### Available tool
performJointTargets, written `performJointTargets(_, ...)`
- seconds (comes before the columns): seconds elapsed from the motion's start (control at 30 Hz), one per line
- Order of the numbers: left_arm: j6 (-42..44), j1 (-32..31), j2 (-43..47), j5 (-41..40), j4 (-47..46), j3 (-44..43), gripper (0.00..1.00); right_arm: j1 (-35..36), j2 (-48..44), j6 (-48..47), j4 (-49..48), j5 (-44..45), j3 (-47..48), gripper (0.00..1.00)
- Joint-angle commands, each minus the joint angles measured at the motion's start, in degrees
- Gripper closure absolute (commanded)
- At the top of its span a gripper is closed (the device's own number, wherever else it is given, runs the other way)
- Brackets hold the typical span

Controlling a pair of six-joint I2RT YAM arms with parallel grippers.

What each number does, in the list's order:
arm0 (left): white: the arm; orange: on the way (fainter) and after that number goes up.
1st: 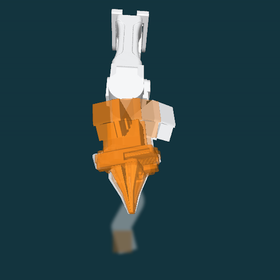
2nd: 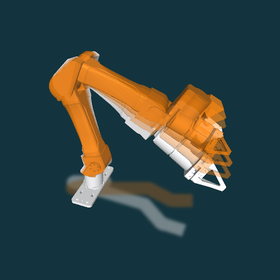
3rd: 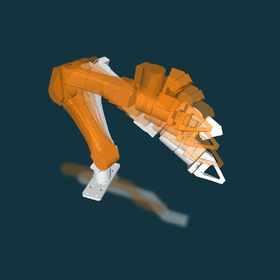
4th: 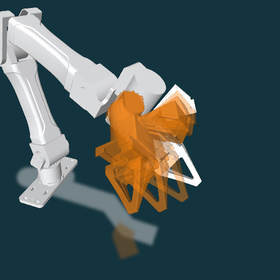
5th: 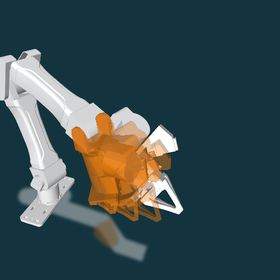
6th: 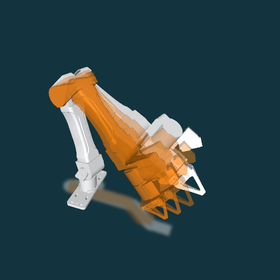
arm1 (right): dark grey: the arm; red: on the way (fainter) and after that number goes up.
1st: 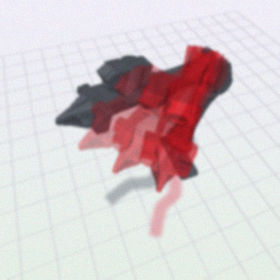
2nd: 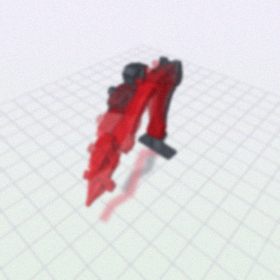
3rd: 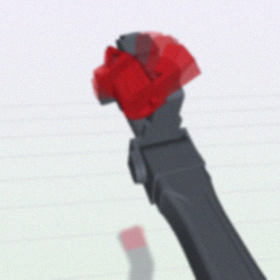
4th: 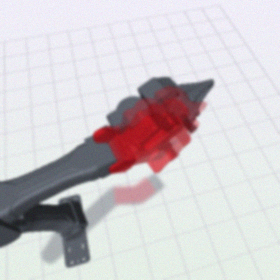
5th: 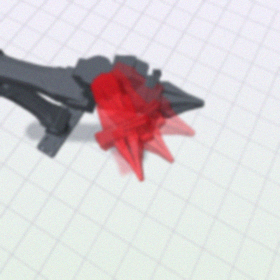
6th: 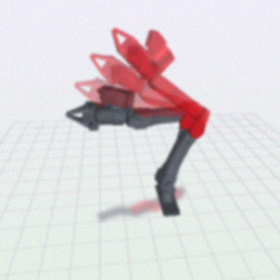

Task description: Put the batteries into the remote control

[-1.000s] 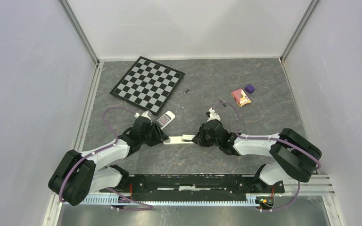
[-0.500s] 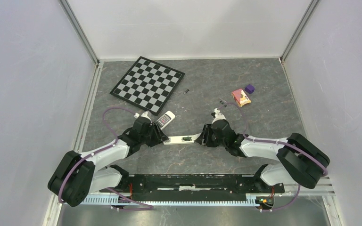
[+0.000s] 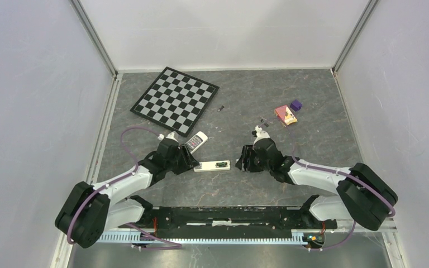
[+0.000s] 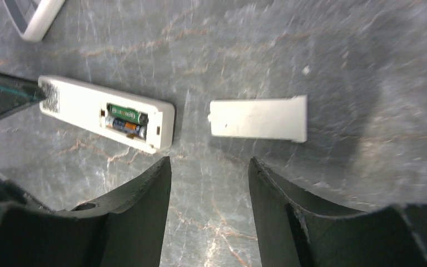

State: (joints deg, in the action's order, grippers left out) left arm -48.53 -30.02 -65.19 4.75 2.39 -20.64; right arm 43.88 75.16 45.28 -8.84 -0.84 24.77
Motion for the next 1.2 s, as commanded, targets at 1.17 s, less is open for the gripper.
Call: performJointTargets(1.17, 5.9, 0.05, 10.71, -7.3, 17.8, -13.3, 0.02, -3.1, 20.06, -45.35, 36.5, 9.03, 29.98, 0.67)
